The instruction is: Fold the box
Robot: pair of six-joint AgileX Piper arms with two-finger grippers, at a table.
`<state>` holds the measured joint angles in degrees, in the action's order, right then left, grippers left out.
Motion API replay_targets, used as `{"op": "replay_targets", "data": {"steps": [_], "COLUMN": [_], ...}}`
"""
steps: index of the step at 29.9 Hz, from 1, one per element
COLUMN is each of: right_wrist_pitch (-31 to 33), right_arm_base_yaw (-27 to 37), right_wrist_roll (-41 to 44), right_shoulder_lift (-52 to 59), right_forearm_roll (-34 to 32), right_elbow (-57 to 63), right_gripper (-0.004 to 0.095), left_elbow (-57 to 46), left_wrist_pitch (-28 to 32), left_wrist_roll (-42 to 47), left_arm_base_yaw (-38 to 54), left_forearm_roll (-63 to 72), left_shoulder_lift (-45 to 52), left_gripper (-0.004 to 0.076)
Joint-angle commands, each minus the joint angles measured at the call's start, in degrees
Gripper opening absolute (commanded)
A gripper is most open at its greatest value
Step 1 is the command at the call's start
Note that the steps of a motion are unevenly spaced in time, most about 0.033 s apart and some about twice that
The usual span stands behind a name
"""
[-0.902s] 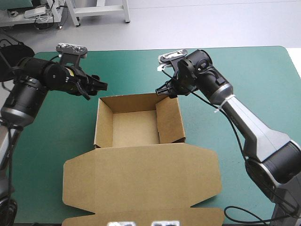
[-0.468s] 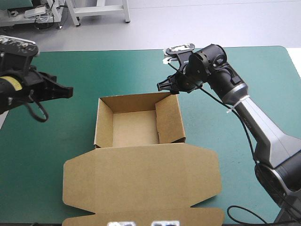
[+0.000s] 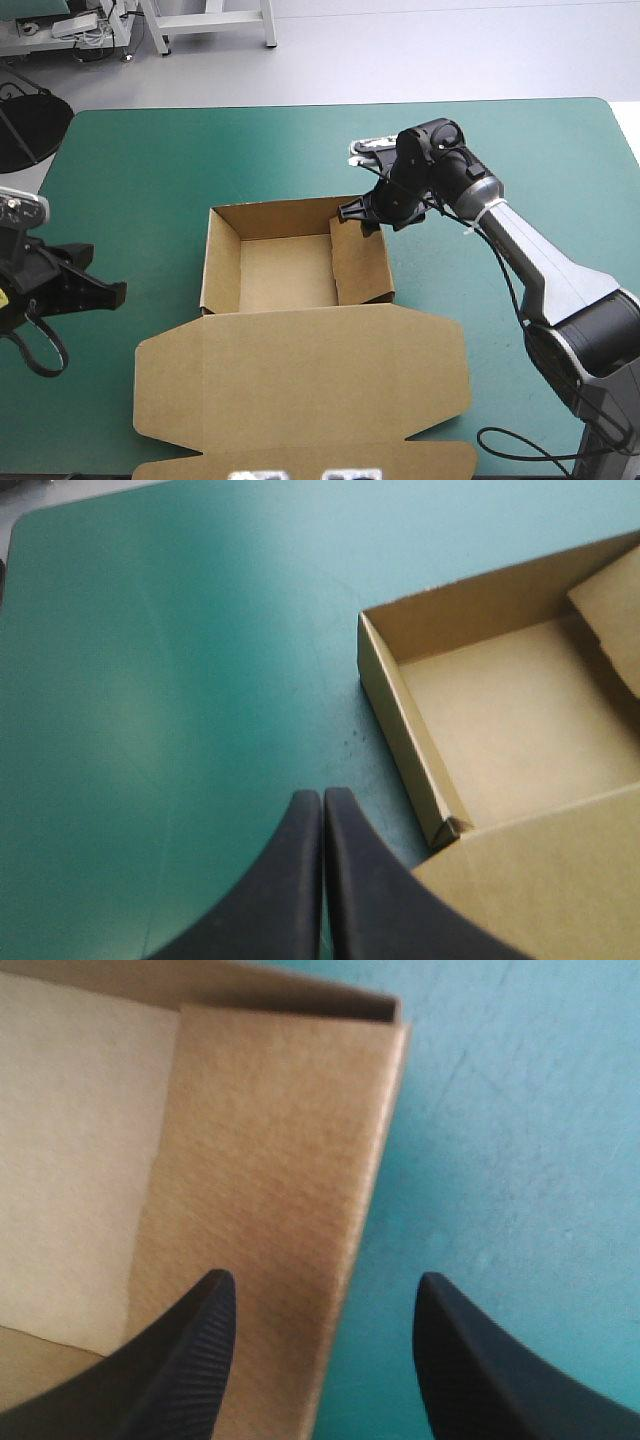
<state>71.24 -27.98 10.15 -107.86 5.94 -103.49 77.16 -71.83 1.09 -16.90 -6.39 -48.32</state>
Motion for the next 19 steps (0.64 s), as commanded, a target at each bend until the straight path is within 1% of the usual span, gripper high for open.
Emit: {"op": "replay_targets", "data": {"steps": [1, 3, 7, 10, 12, 16, 19], "right_wrist_pitch": [0.3, 0.1, -2.5, -4.5, -4.8, -3.2, -1.6], "right_arm_base_yaw": [0.3, 0.3, 0.3, 0.3, 0.3, 0.3, 0.3], "right_wrist_roll": [-2.7, -2.9, -3.9, -3.9, -4.0, -4.0, -4.0], "right_shoulder_lift": [2.9, 2.8, 2.6, 2.6, 2.3, 0.5, -1.6], "right_forearm_roll": [0.9, 1.6, 3.4, 3.7, 3.5, 3.7, 3.7], "right_elbow": [1.8, 3.6, 5.6, 6.1, 6.2, 6.3, 6.3], "right_gripper": [0.0494, 0.0494, 0.0494, 0.0481, 0.0427, 0.0227, 0.0146], "left_elbow": [-4.2, -8.0, -14.1, -17.7, -19.6, -22.1, -22.9], "left_wrist_pitch": [-1.0, 0.3, 3.1, 3.4, 3.2, 3.2, 3.5], "left_wrist_roll": [1.7, 2.4, 2.6, 3.0, 4.1, 5.4, 5.4], "left_arm_base_yaw": [-0.1, -0.1, -0.1, -0.1, -0.1, -0.1, -0.1], "left_forearm_roll": [-0.5, -0.5, -0.1, 0.0, 0.0, 0.6, 1.9], "left_shoulder_lift": [2.9, 4.8, 8.5, 10.7, 12.1, 14.2, 15.0], "left_gripper": [-0.0008, -0.0008, -0.0008, -0.0008, -0.0008, -0.0008, -0.0008]}}
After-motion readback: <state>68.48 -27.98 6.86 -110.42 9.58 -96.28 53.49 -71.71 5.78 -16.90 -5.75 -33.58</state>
